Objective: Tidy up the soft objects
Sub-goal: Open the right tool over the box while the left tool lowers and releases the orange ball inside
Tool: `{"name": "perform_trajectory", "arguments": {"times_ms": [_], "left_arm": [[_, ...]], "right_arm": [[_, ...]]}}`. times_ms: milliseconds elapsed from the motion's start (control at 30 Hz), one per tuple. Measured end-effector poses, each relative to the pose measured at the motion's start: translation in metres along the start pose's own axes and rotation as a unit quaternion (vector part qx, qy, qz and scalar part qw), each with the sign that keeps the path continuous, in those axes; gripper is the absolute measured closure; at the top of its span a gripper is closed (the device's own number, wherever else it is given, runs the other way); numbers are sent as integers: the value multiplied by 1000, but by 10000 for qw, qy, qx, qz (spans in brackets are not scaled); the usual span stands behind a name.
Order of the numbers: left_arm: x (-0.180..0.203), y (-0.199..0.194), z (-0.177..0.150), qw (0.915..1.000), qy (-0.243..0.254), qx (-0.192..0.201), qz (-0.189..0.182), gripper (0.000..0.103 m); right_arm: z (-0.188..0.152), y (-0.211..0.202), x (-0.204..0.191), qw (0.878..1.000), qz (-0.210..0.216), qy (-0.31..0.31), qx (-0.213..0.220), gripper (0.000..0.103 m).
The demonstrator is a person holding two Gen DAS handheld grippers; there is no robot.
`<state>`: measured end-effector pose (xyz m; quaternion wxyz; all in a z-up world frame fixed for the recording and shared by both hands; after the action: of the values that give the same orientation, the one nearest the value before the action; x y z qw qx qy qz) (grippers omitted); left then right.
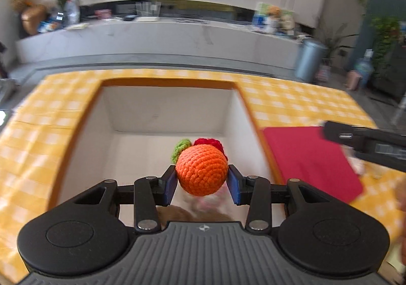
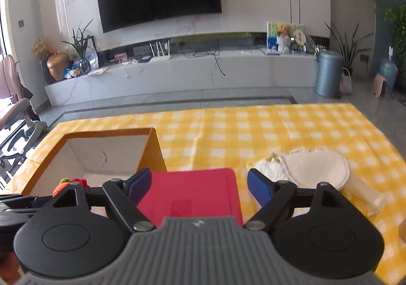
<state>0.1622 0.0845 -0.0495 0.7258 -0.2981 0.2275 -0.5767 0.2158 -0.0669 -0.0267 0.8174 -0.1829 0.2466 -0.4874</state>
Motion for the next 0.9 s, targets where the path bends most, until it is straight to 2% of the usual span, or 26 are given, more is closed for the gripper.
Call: {"name": "perform_trajectory", "arguments": {"times_ms": [100,167,233,333,467,567,600,633,700,767,800,867,900], "left_arm": [[2,-3,-5,9974,356,-43,-631,55],[8,3,-11,9939,574,-155,-927,55],[14,12,-18,9934,658,-313,-887,55],[20,18,-24,9937,817,-416,-639,55],[21,4,-25,9896,954,-321,-1026,54],[25,-4,-29,9848,1301,-332,-1104,53],[25,-5,-30,9838,1361,-331,-1116,49],[23,-6,-30,9849,1294,-300,-1109,46],[15,-7,-22,9898,917,-197,-1068,29],[6,-5,-11,9943,485,-41,-947,21],[4,-3,-6,9965,348,41,-755,21],[7,7,-1,9985,402,196,-302,22],[10,12,1,9987,444,224,-77,31]], "right_arm": [[0,10,-6,10000,-29,-50,-52,22],[1,12,-11,9999,48,-83,-78,22],[-1,11,-12,9998,111,-118,-78,22],[-3,9,-17,9995,154,-245,-89,22],[-5,6,-19,9995,126,-289,-78,22],[-6,7,-18,9996,144,-224,-89,22],[-5,7,-17,9996,148,-210,-102,22],[-5,7,-17,9996,146,-206,-118,22],[-7,8,-17,9996,148,-214,-148,22],[-7,10,-17,9996,142,-191,-159,22],[-7,10,-17,9996,155,-174,-162,22],[-7,10,-18,9996,197,-143,-167,22],[-8,10,-18,9996,213,-124,-157,22]]}}
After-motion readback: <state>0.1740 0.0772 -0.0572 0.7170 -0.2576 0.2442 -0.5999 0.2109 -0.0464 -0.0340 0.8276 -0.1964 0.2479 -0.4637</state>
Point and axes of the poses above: each gripper's, at about its wrist camera, not at the fingertips, and y roughly the way its jaws point, x to its right, z to its top, the point moved 3 cm from there along y, roughly the way its jaws point, and after that the axes turned 10 degrees about z, right-handed, at the moved point
